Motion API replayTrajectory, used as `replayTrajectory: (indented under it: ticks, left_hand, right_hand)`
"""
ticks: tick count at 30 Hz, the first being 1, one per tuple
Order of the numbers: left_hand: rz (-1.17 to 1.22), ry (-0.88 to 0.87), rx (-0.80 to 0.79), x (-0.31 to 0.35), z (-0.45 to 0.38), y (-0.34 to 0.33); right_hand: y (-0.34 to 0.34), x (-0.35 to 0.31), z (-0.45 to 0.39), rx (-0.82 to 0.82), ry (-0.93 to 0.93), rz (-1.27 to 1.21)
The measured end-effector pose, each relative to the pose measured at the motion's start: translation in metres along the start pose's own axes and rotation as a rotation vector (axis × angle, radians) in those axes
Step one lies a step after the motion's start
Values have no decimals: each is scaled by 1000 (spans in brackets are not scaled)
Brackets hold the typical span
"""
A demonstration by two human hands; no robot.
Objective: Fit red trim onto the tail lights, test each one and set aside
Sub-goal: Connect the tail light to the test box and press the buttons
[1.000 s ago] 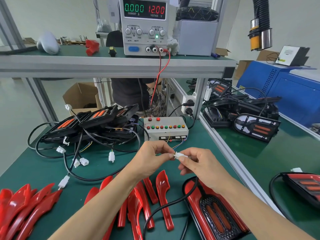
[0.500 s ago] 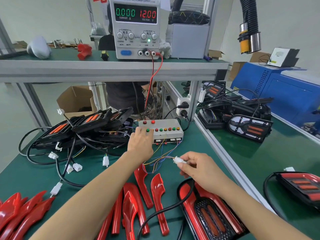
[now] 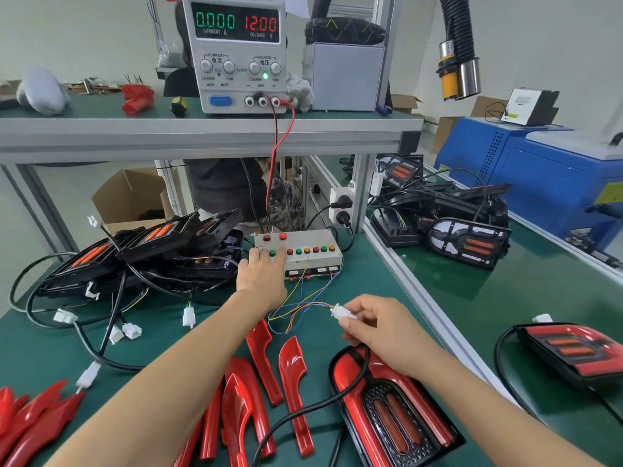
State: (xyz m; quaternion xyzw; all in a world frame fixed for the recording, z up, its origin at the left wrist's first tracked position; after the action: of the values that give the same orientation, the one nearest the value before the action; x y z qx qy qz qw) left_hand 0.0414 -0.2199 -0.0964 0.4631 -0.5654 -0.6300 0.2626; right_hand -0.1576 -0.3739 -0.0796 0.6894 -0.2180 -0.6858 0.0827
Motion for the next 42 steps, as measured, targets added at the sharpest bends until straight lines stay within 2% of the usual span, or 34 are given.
replayTrajectory:
  ticks: [19,26,32,38,42]
  left_hand:
    - [-15,-19,-8,0,-3,2]
    - [-18,-30,17,-1,-2,1]
    - [17,2,51,1,-1,-4]
    - [-10,37,14,4,-10,-4]
    - [-41,43,6,7,-11,-7]
  right_hand:
    - [5,0,0,9,-22,-119]
    - [5,2,1,22,-15,-107]
    - [16,19,10,89,-21,11]
    - [24,39,21,41,-157,221]
    - [21,44,20,6,-237,146]
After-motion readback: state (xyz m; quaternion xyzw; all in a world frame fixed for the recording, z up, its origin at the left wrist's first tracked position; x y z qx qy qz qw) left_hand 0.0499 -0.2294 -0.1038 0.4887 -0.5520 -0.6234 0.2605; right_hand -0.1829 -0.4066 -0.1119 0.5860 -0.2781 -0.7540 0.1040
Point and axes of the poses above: each hand's wrist, its own z-axis away from the middle knuckle, its own y-axis out of the back of the hand, x = y × z, the point moved 2 cm from there along -z, towards the middle knuckle, and after that the axes turned 10 degrees about -z, right-handed, at the moved point
